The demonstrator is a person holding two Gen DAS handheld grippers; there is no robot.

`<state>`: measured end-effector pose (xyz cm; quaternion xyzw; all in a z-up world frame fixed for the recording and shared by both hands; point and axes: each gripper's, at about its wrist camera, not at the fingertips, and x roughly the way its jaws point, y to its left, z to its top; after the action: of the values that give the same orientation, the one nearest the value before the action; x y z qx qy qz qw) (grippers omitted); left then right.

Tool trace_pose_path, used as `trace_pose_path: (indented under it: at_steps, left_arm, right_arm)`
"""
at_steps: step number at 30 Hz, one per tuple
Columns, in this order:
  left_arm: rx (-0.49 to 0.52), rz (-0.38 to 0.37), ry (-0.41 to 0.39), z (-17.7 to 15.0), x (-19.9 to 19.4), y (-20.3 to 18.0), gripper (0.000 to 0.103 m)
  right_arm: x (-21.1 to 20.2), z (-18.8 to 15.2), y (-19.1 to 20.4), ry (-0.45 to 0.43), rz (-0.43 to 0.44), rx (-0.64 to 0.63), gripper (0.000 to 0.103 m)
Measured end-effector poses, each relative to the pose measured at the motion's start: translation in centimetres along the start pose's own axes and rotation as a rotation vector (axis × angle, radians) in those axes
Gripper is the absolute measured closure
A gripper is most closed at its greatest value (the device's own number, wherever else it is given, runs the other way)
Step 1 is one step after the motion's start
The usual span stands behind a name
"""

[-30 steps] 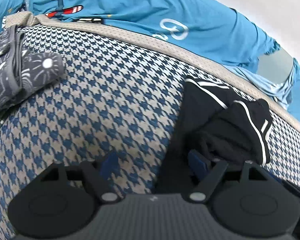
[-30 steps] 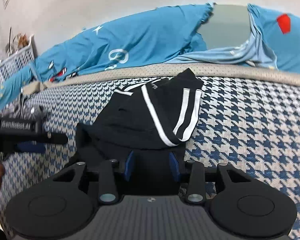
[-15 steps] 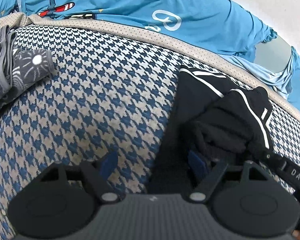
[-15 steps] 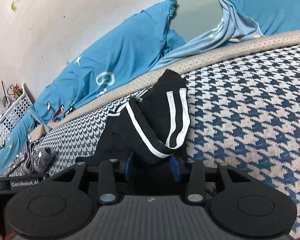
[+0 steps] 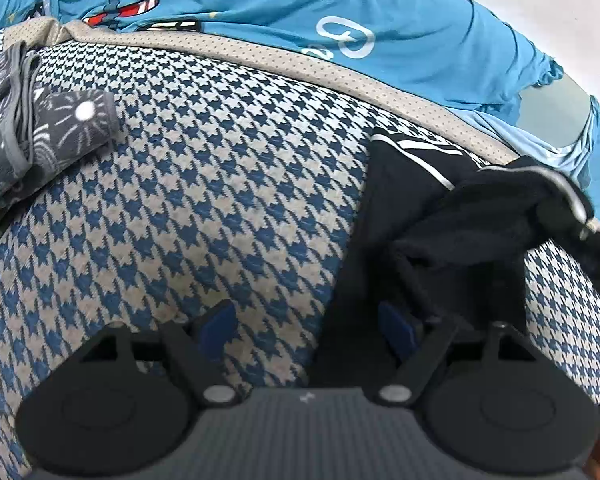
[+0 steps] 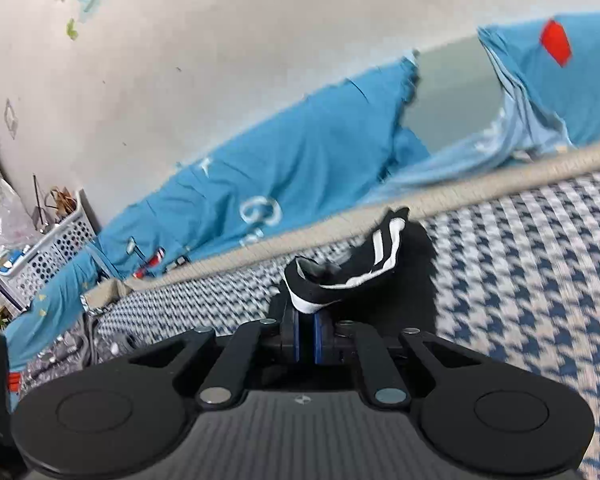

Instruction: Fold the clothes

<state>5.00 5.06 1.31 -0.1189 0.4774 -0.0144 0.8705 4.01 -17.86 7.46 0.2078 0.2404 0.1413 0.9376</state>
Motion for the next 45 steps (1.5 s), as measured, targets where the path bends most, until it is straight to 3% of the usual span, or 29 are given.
trace_pose_path:
  at_steps: [12, 22, 26, 29, 33, 36, 45]
  left_arm:
    - [-0.065, 0.017, 0.005, 0.5, 0.0, 1.7, 0.026]
    - [-0.102, 0.041, 0.023, 0.7, 0.4, 2.3, 0.025]
    - [-0.107, 0.053, 0.018, 0.7, 0.3, 2.3, 0.025]
    - [-0.112, 0.06, 0.013, 0.8, 0.3, 2.3, 0.025]
    - [-0.118, 0.065, 0.009, 0.7, 0.2, 2.3, 0.025]
    - [-0.114, 0.066, 0.007, 0.7, 0.1, 2.2, 0.025]
    - [-0.133, 0.071, 0.009, 0.7, 0.2, 2.6, 0.025]
  right_arm:
    - [5.1, 3.0, 2.6, -0.034, 0.027, -0.024, 0.095]
    - [12.5, 2.3, 2.5, 0.106, 0.023, 0.014, 0.092]
    - [12.8, 2.6, 1.7, 0.11, 0.054, 0.081, 0.076]
    - [11.7, 3.1, 1.3, 0.1, 0.097, 0.103, 0.073]
    - [10.0, 2.8, 1.2, 0.102, 0.098, 0.059, 0.074]
    - [9.6, 2.1, 1.3, 0.133, 0.091, 0.017, 0.085]
    - [12.7, -0.8, 3.8, 0.243, 0.032, -0.163, 0.086]
